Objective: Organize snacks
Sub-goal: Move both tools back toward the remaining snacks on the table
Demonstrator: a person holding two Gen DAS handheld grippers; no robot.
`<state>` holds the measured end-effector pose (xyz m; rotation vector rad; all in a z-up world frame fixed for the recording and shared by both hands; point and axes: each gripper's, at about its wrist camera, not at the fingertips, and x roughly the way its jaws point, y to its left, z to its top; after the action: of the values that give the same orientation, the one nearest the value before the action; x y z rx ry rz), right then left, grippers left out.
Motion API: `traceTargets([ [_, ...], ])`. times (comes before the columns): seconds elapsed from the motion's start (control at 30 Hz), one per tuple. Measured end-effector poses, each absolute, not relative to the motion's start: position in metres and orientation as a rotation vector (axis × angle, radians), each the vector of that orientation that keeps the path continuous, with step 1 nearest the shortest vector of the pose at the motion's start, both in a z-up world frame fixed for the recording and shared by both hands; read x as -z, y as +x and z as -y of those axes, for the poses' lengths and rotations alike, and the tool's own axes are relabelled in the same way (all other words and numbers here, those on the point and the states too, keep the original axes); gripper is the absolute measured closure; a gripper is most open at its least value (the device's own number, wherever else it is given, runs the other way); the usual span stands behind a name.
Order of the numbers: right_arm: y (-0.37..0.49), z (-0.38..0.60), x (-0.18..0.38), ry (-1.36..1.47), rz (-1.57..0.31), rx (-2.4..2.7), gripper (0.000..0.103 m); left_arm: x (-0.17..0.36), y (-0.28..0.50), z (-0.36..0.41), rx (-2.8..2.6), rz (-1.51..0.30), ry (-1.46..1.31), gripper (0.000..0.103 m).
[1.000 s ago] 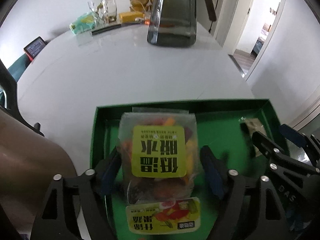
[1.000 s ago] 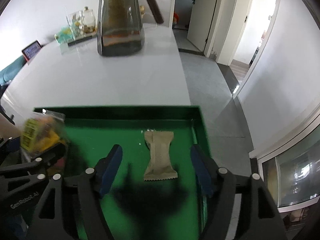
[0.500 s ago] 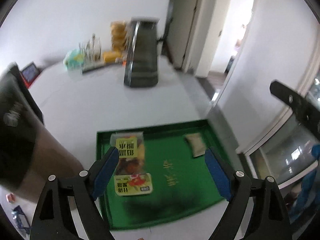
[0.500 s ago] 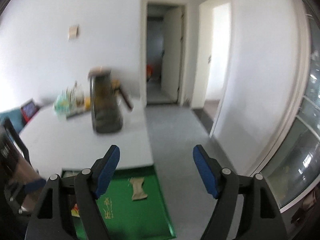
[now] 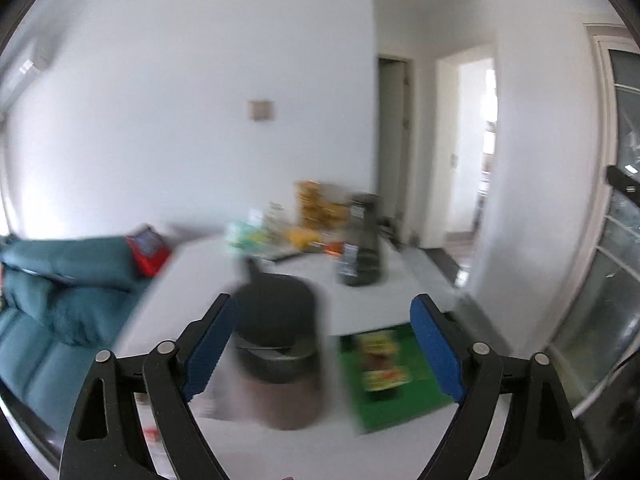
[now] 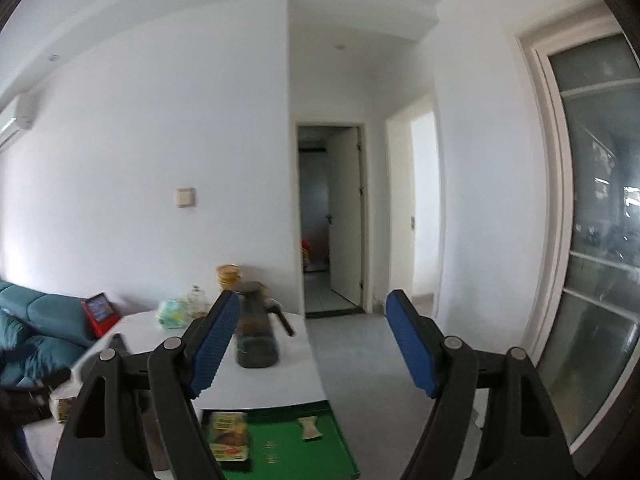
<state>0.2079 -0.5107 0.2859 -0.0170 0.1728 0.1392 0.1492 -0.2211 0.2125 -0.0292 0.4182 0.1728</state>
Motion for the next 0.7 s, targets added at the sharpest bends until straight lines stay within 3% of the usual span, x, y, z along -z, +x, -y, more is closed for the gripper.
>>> traceTargets([
  [0.17, 0.168, 0.451, -0.294, -0.094, -0.161, -0.194, 0.0, -0.206, 0.095, 0.127, -0.339, -0.414, 0.029, 0.012],
  [0.33, 0.141, 0.376, -0.273, -0.136, -0.209, -0.273, 0.0, -0.164, 0.055, 0.019, -0.458, -0.518, -0.027, 0.012],
  [0.53, 0.122, 0.276, -0.213, -0.164, -0.369, -0.424, 0.0, -0.096, 0.043, -0.061, -0.508, -0.651, -0.049, 0.012],
  [0.7, 0.123, 0.203, -0.14, -0.185, -0.569, -0.519, 0.0, -0.032, 0.05, -0.083, -0.431, -0.775, -0.114, 0.012],
])
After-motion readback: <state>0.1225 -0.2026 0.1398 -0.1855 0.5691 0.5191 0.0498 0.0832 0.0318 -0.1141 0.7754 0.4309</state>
